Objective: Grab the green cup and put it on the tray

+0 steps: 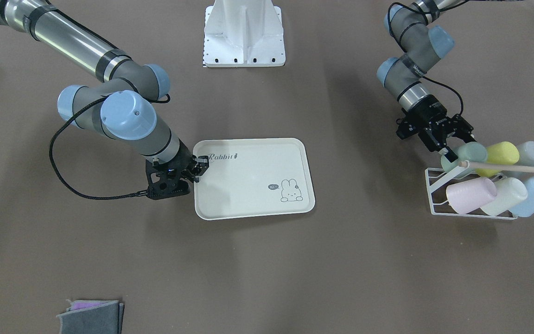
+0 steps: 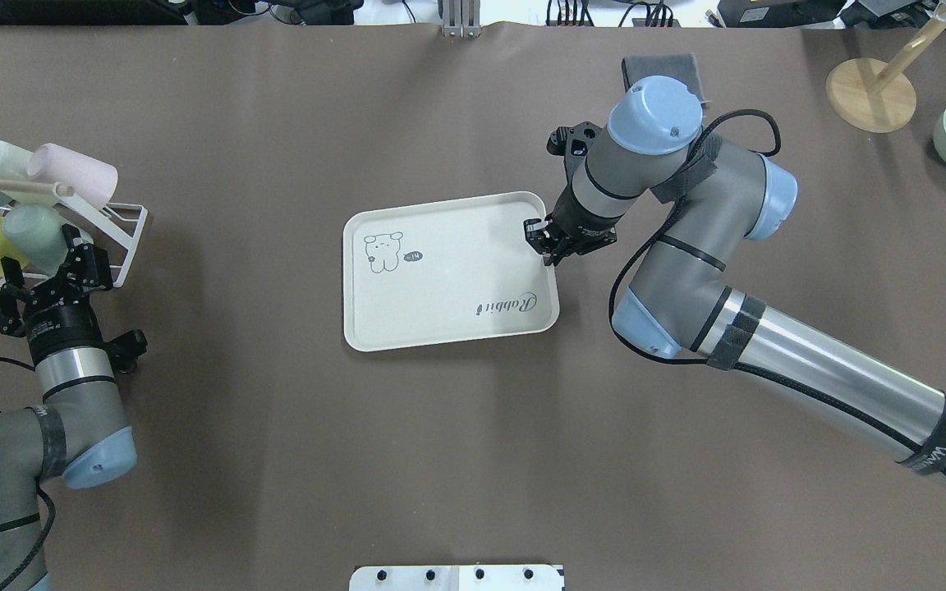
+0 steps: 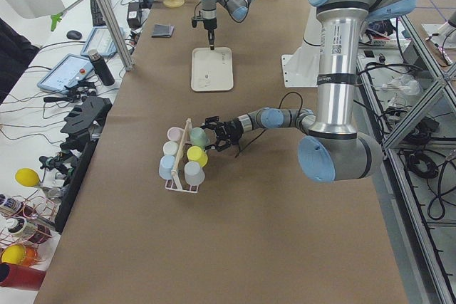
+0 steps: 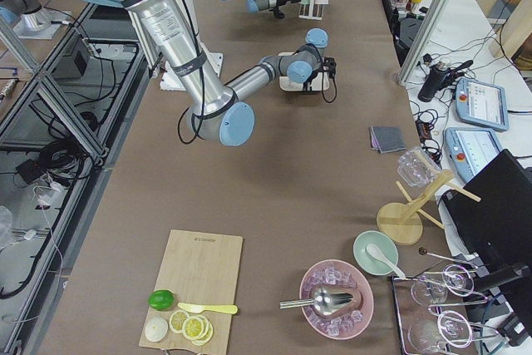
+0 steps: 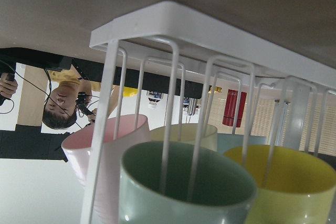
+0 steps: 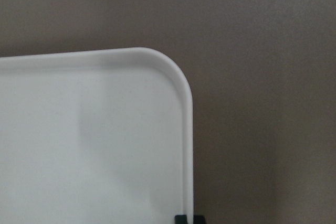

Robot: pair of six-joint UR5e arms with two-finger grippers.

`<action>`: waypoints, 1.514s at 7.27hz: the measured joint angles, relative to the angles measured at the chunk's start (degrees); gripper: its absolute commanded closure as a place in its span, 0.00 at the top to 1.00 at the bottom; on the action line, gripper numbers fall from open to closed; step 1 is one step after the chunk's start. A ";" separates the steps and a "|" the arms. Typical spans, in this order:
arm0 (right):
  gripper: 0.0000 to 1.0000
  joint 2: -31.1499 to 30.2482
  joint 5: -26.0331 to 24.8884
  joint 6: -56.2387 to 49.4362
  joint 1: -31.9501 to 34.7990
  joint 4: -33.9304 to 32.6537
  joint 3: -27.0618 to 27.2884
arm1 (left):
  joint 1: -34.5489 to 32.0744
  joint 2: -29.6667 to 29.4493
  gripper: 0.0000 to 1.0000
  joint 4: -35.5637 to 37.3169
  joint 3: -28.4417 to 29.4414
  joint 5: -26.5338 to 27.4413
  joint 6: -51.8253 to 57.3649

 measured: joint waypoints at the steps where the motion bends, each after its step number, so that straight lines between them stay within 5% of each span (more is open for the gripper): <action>1: 0.00 -0.05 0.00 0.08 -0.20 0.02 0.00 | -0.41 -0.09 0.97 -0.10 0.22 -0.21 0.00; 3: 0.00 -0.17 0.29 0.15 -0.43 -0.14 0.04 | -0.86 -0.14 0.81 -0.20 0.32 -0.37 0.01; 5: 0.00 -0.90 0.37 0.57 -0.43 -0.18 0.29 | -0.95 -0.14 0.14 -0.48 0.40 -0.44 0.01; 6: 0.00 -1.37 0.36 1.42 -0.43 -0.08 0.43 | -0.97 -0.17 0.02 -0.55 0.50 -0.45 0.01; 11: 0.00 -1.73 0.55 3.41 -0.47 -0.04 0.60 | -0.98 -0.71 0.00 -1.85 0.65 -2.12 2.50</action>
